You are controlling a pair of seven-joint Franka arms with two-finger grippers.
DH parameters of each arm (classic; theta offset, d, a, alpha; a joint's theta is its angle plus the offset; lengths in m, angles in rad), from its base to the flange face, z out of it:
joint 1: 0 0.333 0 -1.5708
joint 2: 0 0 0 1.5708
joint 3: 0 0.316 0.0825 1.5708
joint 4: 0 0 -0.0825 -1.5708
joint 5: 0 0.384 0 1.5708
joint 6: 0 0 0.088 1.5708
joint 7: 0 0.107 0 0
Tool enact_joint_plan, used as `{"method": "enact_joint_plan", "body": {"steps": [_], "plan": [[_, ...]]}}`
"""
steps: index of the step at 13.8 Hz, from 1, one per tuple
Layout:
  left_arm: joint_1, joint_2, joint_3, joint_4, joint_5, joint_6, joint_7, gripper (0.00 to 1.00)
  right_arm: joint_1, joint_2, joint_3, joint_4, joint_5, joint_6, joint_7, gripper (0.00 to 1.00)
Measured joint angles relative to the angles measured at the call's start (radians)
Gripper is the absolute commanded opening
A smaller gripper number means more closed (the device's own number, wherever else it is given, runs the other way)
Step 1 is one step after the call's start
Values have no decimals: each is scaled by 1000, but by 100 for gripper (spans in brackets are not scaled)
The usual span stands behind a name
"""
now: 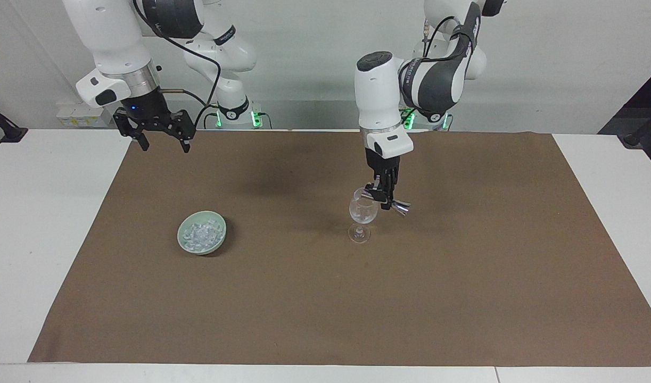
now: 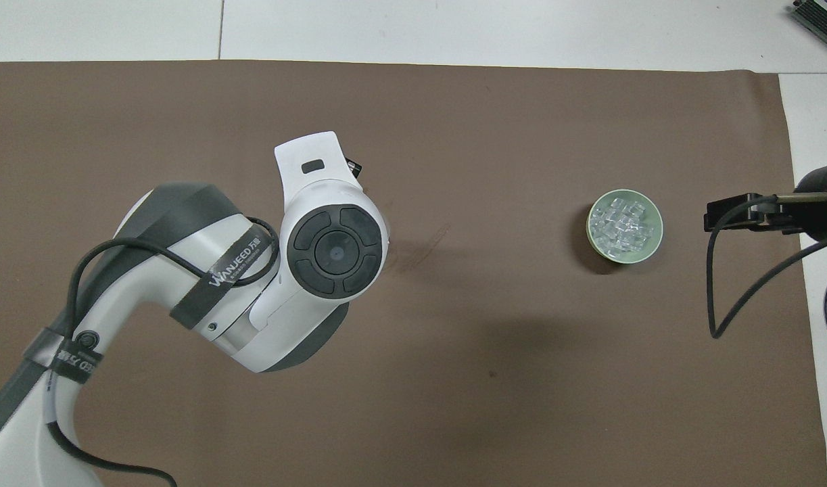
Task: Pour wine and add ice with both arms
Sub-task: 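Turn the bottle upright and carry it back with the left gripper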
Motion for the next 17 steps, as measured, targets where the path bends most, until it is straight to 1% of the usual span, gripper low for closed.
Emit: {"method": "enact_joint_plan", "body": {"steps": [3,6,10,12,14,17], "plan": [[12,-23,18,21,-142,-9,0,0,0,0,0,0,0,0,0,100],[77,-40,29,26,-321,-9,12,0,0,0,0,0,0,0,0,100],[184,-36,32,22,-552,-18,45,0,0,0,0,0,0,0,0,100],[249,-35,33,19,-687,-19,61,0,0,0,0,0,0,0,0,100],[330,-32,34,4,-821,-20,100,0,0,0,0,0,0,0,0,100],[417,-25,34,-36,-971,-19,192,0,0,0,0,0,0,0,0,100]]}}
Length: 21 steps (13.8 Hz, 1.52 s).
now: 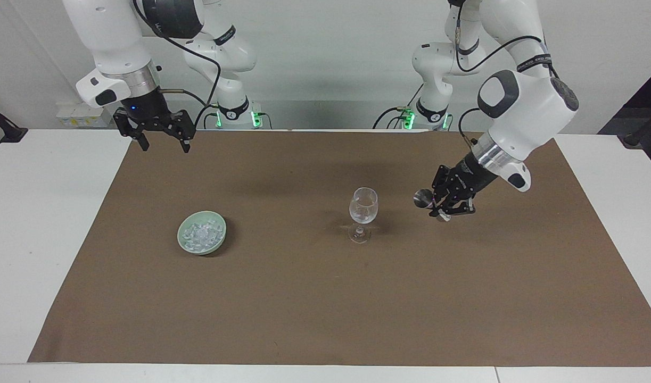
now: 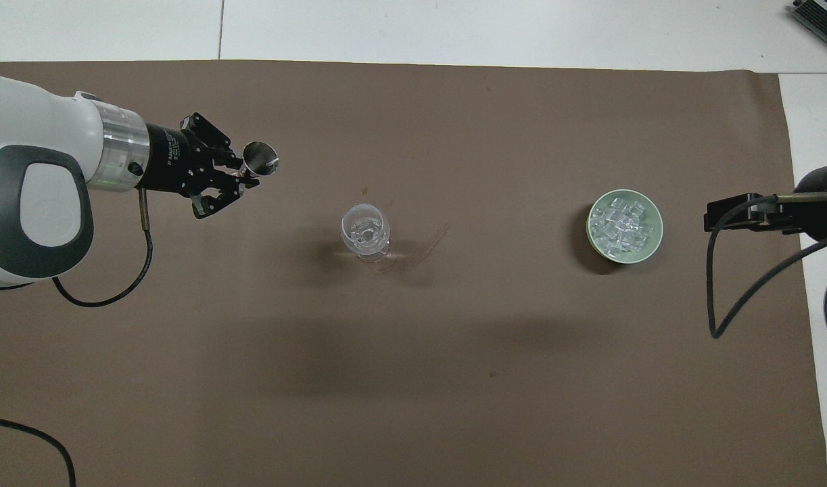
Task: Pour wine and add ice with both arms
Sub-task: 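Turn the bottle upright and carry it back with the left gripper, then lower the bottle onto the table and open the left gripper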
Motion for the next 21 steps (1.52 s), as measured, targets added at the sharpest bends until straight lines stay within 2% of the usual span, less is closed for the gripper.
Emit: {"method": "enact_joint_plan", "body": {"steps": [6,12,16,21], "plan": [[167,5,1,-139,-291,-1,311,0,0,0,0,0,0,0,0,100],[283,5,-1,-272,-447,-34,613,0,0,0,0,0,0,0,0,100],[338,10,-2,-311,-480,-59,706,0,0,0,0,0,0,0,0,100],[427,96,-1,-326,-582,-122,851,0,0,0,0,0,0,0,0,100]]}}
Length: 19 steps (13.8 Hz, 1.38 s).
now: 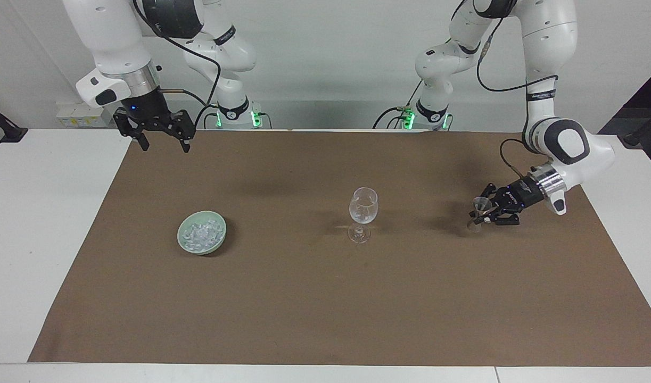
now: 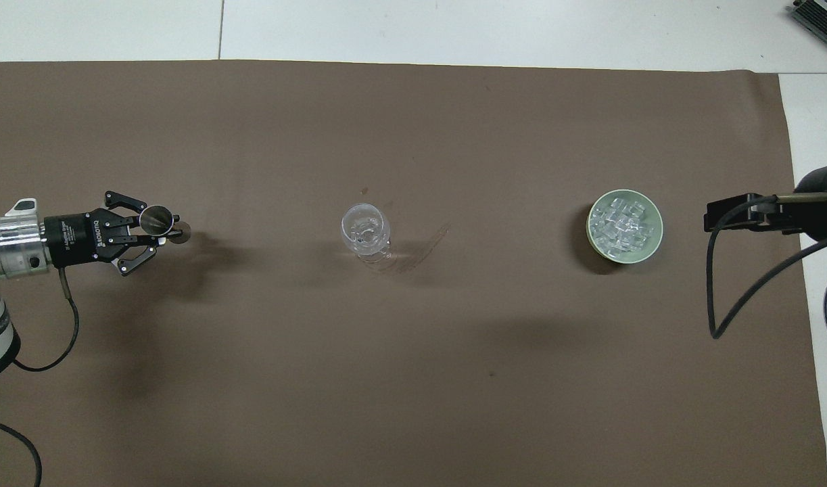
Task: Pour wine and add ice with both arms
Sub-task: 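Lower the bottle onto the table and open the left gripper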
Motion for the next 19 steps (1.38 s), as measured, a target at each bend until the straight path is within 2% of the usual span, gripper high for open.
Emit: {"method": "enact_joint_plan", "body": {"steps": [5,14,15,17,19], "plan": [[2,47,-4,-42,-100,-1,90,0,0,0,0,0,0,0,0,100],[4,68,-2,-57,-107,0,95,2,0,0,0,0,0,0,0,100],[4,69,-2,-60,-107,2,95,10,0,0,0,0,0,0,0,100],[5,69,-2,-61,-108,2,95,43,0,0,0,0,0,0,0,100],[5,69,-2,-61,-108,2,95,57,0,0,0,0,0,0,0,100]]}}
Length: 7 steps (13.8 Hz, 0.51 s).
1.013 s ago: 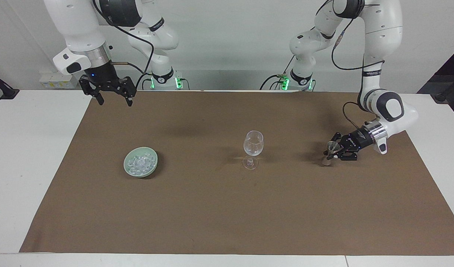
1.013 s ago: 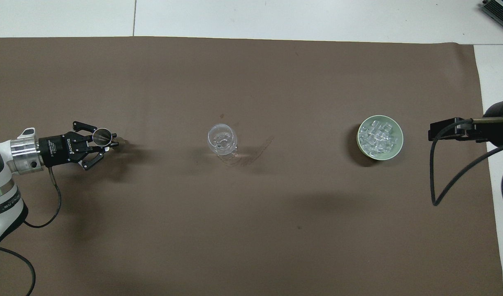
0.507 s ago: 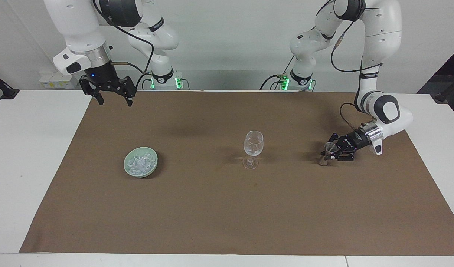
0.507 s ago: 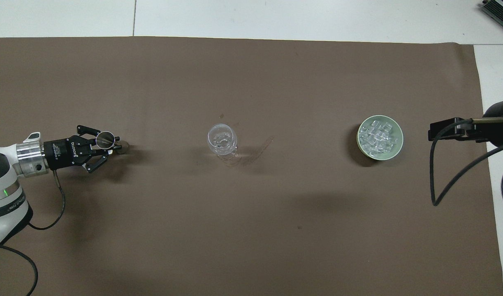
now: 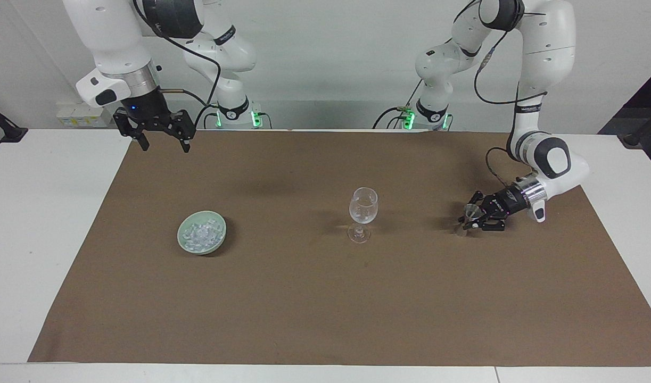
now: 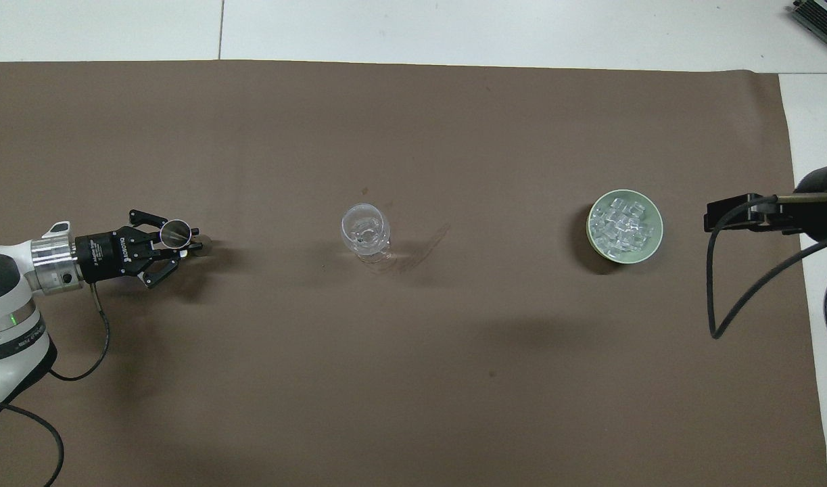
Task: Pour wine and add ice with both arms
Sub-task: 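Lower the bottle onto the table and open the left gripper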
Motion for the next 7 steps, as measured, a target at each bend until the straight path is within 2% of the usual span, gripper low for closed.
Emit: {"method": "enact_joint_plan", "body": {"steps": [1,2,7], "plan": [[0,0,0,0,0,0,0,72,0,0,0,0,0,0,0,100],[0,0,0,0,0,0,0,100,0,0,0,0,0,0,0,100],[20,0,2,0,0,-10,41,100,0,0,0,0,0,0,0,100]]}}
